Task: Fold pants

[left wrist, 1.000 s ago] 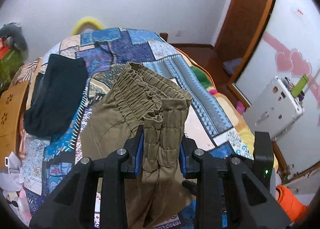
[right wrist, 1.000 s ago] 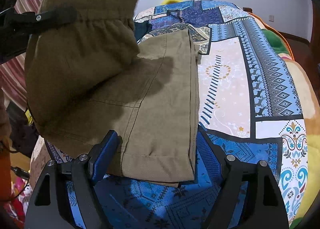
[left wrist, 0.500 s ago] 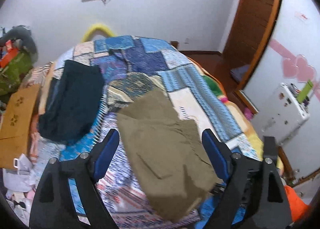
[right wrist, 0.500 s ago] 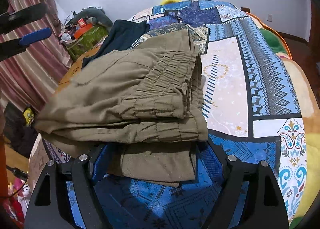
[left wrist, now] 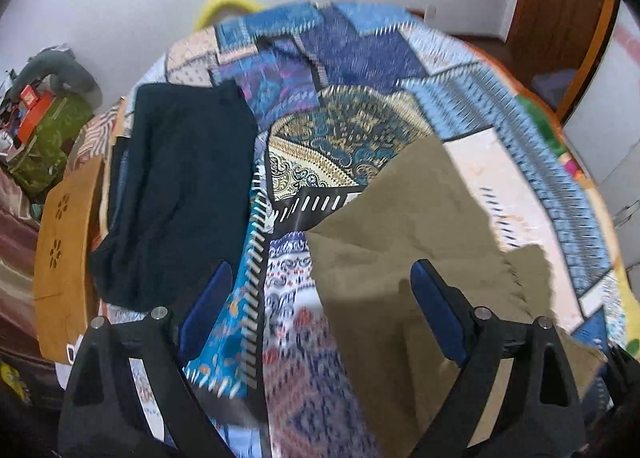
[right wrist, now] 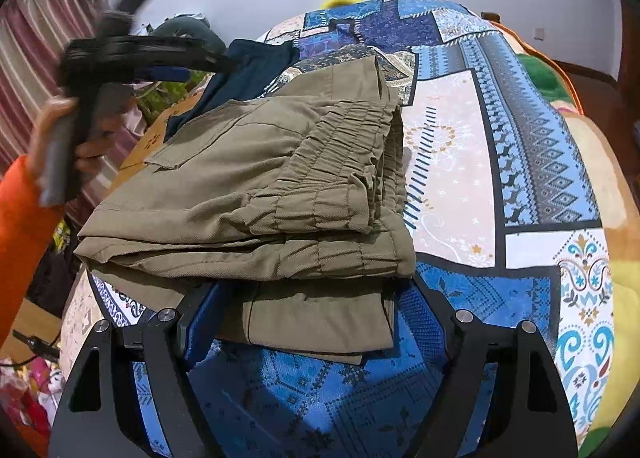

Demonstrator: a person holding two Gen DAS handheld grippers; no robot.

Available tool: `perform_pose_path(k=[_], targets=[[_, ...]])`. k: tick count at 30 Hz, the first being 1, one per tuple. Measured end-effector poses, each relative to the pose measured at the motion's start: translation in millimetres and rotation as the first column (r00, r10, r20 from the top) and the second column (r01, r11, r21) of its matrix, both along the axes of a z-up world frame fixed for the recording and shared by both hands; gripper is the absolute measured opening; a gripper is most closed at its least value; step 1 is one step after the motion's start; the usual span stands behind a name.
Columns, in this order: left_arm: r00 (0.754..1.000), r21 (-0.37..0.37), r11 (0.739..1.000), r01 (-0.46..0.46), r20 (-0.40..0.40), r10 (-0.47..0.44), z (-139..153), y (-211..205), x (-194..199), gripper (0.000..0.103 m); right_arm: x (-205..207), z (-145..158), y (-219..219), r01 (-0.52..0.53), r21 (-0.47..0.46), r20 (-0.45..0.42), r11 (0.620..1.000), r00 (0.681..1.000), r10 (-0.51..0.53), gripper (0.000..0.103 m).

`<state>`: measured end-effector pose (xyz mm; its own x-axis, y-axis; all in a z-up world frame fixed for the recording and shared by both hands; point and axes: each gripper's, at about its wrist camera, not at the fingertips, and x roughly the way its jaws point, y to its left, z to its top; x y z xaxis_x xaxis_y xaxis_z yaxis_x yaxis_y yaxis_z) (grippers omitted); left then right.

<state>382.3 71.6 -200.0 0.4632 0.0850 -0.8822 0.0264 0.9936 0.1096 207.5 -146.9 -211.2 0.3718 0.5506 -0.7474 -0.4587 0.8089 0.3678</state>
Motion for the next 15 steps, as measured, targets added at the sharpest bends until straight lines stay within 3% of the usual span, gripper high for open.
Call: perform_pose_path(k=[4,9,15], targets=[[0.997,0.019,1.0,-0.008,-0.075,0.01,-29.3,-1.0,29.5,0.091,0.9,-0.9,-1.8,0.01,0.016,-0.013,1.0,1.0,-0.009,0.079],[0.982,0.155,0.988,0.006,-0.189,0.023,-74.6,-1.4,40.7,0.093,2.1,0.5,-4.5,0.011,0.006,-0.01,1.0,1.0,-0.011,0.079],[0.985,0.141,0.99,-0.004,-0.169,0.028,-70.9,12.0,10.7,0.098,4.3,6.0,-17.0,0.035,0.011,0.004,0.999,0.999,-0.035,0.079]])
